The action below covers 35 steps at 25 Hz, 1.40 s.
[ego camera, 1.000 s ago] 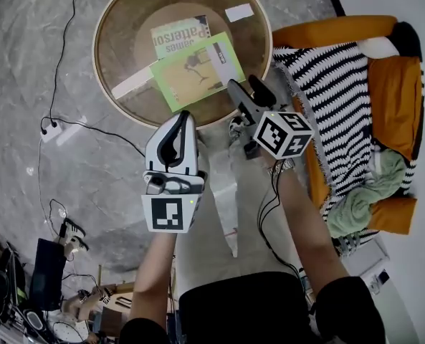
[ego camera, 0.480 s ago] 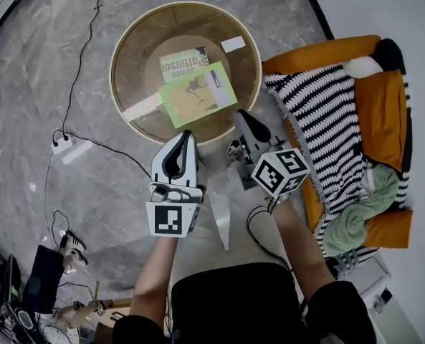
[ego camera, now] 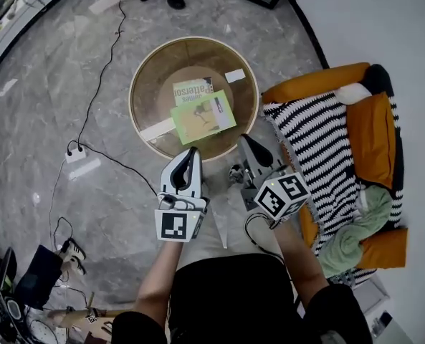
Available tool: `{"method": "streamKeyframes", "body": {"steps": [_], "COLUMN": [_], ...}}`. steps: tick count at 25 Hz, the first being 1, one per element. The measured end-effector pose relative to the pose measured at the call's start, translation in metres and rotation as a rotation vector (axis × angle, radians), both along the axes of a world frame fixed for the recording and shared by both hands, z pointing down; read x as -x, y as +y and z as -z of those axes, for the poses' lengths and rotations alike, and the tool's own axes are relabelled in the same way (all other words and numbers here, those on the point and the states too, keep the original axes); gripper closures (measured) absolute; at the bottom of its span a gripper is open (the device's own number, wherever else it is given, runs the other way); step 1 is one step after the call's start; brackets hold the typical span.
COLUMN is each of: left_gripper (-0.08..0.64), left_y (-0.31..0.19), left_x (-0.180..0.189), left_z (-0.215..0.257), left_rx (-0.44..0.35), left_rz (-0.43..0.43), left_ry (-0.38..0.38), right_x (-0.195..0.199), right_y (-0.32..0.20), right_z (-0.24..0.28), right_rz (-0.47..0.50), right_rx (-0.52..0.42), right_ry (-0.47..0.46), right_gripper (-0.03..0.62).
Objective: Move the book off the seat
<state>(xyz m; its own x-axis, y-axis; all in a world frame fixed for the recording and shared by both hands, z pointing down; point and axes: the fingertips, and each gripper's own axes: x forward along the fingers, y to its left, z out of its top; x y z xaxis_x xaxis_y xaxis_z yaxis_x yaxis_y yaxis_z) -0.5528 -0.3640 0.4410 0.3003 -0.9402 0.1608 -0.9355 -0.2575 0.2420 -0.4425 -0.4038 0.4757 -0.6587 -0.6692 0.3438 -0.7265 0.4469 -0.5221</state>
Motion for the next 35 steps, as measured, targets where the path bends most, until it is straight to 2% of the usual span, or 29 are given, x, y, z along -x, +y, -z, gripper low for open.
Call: {"method": "streamKeyframes", "body": {"steps": [6,14,18,22,27,35], "left_gripper": [0.549,0.549,0.549,0.549,0.549,0.549], "left_y": [0.016,0.029,0.035,0.045,0.063,0.079], "left_x": [-0.007,-0.016,-0.022,-0.029,-0.039,-0.046], "left_z": [0.046,0.096,0.128,0.153,0.176,0.218], "left_rx": [-0.019,-0.055,-0.109,-0.131,-0.144,-0.200], "left_rz": [0.020,0.034,0.049,0.057,0.069,0.146], "left_ry": [-0.011,-0.060,-0.045,-0.060,-0.078,-0.100], "right_x": [0.000,-0.008,-0.013,-0.015,-0.020,-0.031], "right_y": [0.020,0.032,0.038,0.047,0.062,0.079], "right_z": [0.062,0.134,0.167,0.196,0.226,0.260], "right_rz": [0.075,0.124,0.142,0.179,0.219,0.283], "right_rx": [-0.066,-0.153,-0.205,-0.268,-0.317,-0.387], "right_ry": [-0.006,-0.086,-0.101,-0.080,-0.111,-0.124], "right_gripper": [0.578,0.578,0.578,0.578,0.578,0.578]}}
